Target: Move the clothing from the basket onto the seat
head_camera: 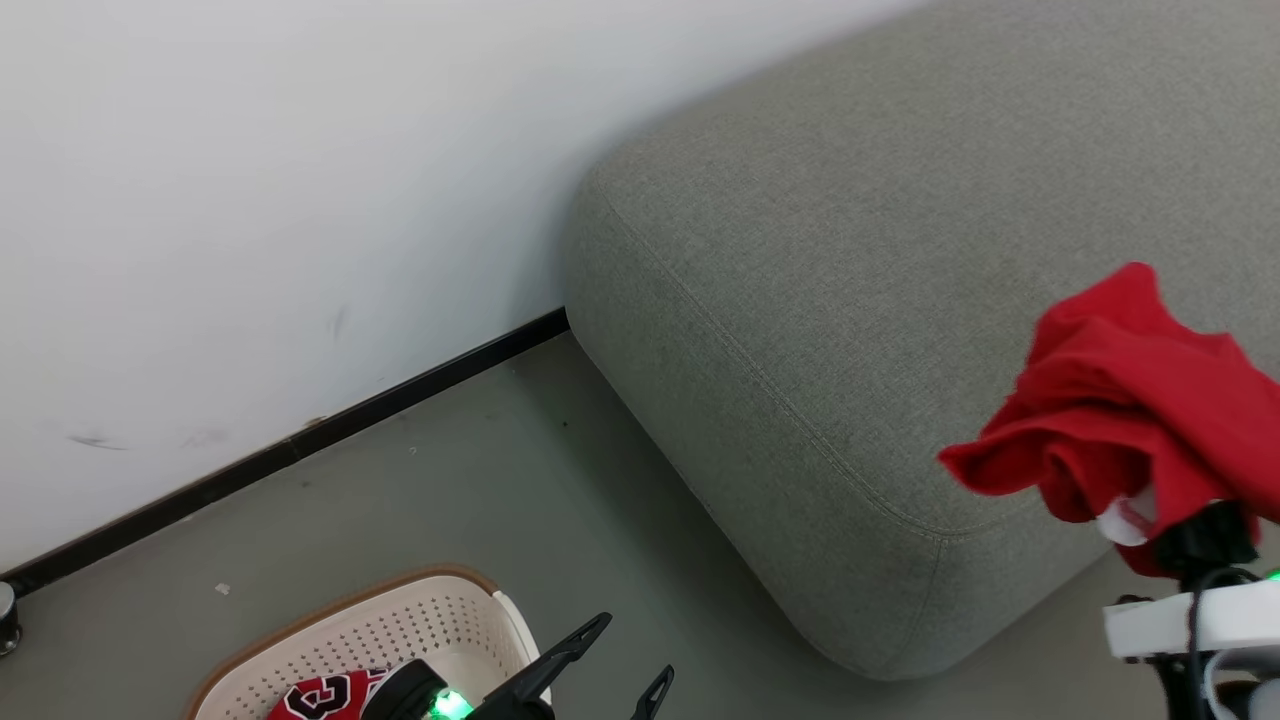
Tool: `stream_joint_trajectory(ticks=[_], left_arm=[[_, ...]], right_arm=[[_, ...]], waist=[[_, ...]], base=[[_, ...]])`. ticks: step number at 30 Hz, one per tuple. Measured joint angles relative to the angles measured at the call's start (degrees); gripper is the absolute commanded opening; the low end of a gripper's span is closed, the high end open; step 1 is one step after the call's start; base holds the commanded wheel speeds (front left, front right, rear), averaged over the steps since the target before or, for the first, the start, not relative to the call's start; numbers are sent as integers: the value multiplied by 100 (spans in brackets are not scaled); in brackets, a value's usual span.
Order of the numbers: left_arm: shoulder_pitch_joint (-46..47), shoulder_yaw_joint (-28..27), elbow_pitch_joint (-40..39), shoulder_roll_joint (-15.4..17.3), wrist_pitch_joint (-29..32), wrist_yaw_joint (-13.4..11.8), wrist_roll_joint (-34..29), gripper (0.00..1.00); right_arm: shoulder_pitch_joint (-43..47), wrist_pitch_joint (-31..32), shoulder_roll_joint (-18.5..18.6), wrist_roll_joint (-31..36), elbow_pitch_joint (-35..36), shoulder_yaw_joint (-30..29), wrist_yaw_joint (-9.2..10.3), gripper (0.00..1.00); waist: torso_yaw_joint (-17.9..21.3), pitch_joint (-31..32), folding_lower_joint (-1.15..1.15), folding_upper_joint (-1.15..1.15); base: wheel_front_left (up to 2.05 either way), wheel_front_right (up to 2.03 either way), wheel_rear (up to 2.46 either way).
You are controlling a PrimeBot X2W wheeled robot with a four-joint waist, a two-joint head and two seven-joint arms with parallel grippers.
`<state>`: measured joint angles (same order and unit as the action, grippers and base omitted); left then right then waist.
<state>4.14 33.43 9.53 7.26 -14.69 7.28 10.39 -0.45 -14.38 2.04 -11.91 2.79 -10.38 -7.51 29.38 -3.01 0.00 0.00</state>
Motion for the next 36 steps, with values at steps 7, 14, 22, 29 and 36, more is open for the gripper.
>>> stream_joint_trajectory(ticks=[7,14,22,29,36], left_arm=[[-1,18,-21,4,-1,0,-68,100],[-6,132,-49,46,-1,0,-152,100],[-7,252,-83,176,-1,1,-204,100],[-5,212,-218,213,-1,0,-144,100],[8,272,-358,470,-1,1,-214,100]], right_arm=[[-25,0,-15,-171,-403,-710,0,0],[-380,0,-19,-433,-894,-1013,0,0],[-972,0,-25,-630,-1456,-1074,1,0],[-1475,0,-25,-815,-2059,-1134,1,0],[-2279,0,35,-951,-2533,-1339,1,0]], waist=[[50,-77,0,0],[52,-201,0,0],[0,-406,0,0],[-69,-640,0,0],[-149,-929,0,0]], base=[[0,0,0],[0,0,0],[0,0,0],[0,0,0],[0,0,0]])
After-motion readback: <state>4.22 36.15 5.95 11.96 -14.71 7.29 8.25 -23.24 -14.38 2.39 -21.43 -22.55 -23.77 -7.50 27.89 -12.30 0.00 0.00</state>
